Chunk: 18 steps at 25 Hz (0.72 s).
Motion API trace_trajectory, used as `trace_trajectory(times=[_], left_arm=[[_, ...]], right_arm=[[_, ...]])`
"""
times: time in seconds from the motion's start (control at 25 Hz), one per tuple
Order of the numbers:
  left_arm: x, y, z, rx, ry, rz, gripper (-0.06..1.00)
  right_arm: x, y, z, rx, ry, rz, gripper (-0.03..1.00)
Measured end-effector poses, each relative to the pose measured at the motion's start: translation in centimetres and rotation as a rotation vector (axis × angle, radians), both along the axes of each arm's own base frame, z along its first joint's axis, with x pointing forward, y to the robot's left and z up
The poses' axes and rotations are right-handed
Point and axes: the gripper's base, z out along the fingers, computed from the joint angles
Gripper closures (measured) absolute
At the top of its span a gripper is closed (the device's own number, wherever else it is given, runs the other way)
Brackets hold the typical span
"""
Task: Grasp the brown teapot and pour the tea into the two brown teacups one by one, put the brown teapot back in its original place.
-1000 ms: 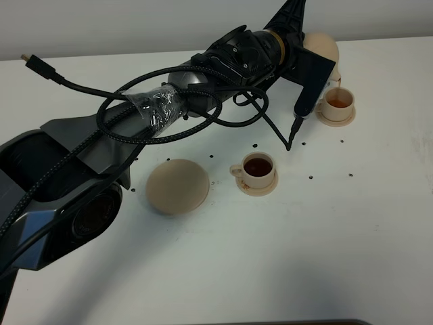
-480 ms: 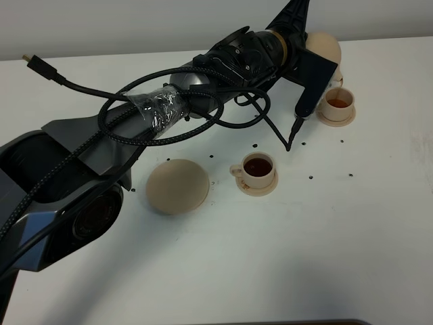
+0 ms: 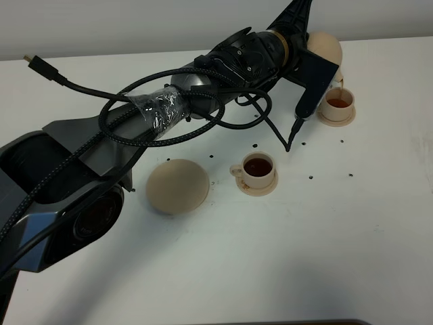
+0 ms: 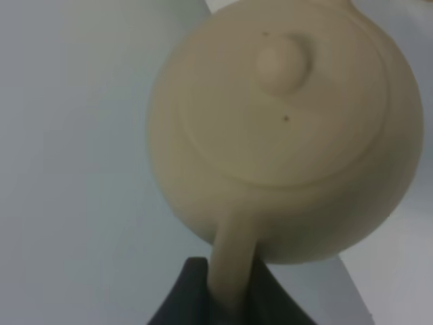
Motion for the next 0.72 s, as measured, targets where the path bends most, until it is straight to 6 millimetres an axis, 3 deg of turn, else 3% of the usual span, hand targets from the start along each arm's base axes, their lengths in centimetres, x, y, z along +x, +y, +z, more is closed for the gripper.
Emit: trace_trajectory(times=[0.72], left_arm=[[0.01,-0.02,0.04,0.034,-0.027,-0.022,0.82]], right_arm=[[0.00,0.00,0.00,-0.001,0.000,0.000,0.55]])
